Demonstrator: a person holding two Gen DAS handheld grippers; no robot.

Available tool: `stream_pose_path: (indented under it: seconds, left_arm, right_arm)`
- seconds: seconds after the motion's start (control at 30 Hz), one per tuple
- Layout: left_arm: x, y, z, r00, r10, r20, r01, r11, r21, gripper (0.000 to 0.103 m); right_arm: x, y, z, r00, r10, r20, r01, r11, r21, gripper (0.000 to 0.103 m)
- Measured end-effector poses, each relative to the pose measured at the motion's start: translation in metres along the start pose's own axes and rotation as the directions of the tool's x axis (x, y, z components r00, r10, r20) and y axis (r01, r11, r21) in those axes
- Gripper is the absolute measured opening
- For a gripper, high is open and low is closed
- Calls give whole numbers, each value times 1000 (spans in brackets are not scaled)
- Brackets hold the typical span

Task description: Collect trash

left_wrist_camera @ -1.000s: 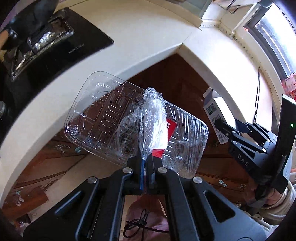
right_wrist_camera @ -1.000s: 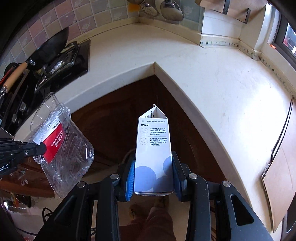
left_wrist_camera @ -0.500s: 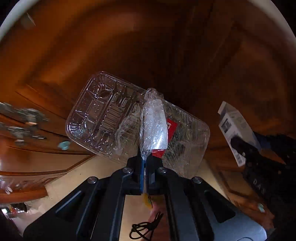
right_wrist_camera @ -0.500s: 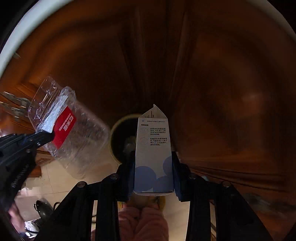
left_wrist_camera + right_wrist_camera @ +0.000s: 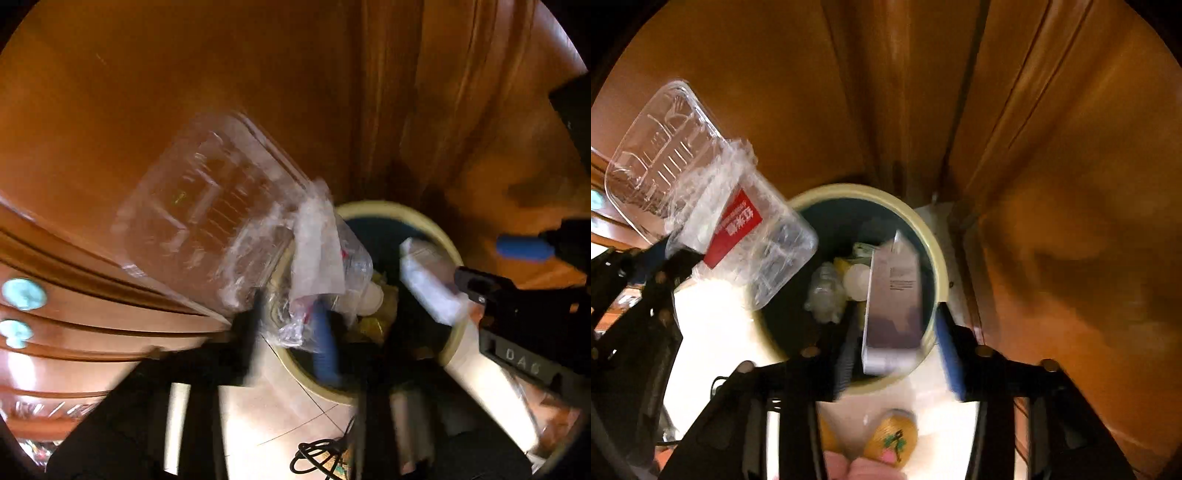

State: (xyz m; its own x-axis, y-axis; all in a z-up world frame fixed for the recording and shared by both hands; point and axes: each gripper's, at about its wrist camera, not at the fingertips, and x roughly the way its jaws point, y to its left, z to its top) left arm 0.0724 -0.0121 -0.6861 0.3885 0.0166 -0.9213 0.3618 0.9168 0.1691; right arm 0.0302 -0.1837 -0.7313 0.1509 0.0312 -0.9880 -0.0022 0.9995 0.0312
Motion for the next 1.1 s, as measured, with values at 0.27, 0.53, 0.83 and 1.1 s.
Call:
stream_pose_path:
  seconds: [0.27, 0.53, 0.83, 1.1]
  left_arm:
    - [25, -11, -12, 997, 12, -78, -11, 1000, 16, 60]
    - [29, -10, -14, 993, 9, -115, -8, 1000, 5, 60]
    - [-2, 2, -14, 993, -9, -115, 3, 999, -54, 60]
    - [-71, 15, 0, 993, -32, -114, 18, 992, -123, 60]
  right_arm:
    - [14, 2, -5, 1000, -4, -26, 4, 1000, 14, 68]
    - [6, 27, -14, 1000, 4, -22, -5, 1000, -22, 68]
    - [-27, 33, -26, 1000, -1, -4, 1, 1000, 6, 68]
    - [-103, 34, -30, 1000, 8, 18, -8, 1000, 8, 68]
